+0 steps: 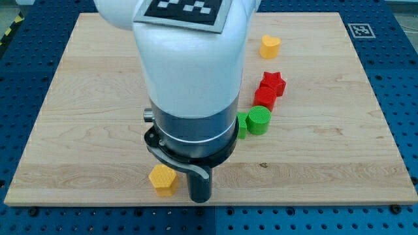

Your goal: Keep the yellow hexagon below the blue cube

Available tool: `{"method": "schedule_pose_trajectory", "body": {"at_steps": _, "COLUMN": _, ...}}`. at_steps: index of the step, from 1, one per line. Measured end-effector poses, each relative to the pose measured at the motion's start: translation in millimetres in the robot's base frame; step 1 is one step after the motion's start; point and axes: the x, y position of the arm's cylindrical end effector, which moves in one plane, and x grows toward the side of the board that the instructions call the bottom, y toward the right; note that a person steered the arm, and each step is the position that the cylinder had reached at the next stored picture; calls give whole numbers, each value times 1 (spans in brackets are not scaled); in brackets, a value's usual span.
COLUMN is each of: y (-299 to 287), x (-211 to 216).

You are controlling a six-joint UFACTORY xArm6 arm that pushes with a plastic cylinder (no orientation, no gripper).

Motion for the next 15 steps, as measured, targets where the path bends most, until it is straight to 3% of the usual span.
{"method": "schedule_pose_trajectory", "body": {"at_steps": 4, "y": -55, "x": -4}}
{"method": "schedule_pose_trajectory", "body": {"at_steps": 8, "y": -205, "x": -33}}
{"method": "schedule_pose_trajectory", "body": {"at_steps": 10, "y": -242, "x": 0}}
{"method": "schedule_pose_trajectory", "body": {"at_steps": 11, "y": -229, "x": 1}}
{"method": "schedule_pose_trajectory", "body": {"at_steps": 14, "y": -109, "x": -2}}
{"method": "schedule_pose_trajectory", "body": {"at_steps": 15, "y": -96, "x": -32}}
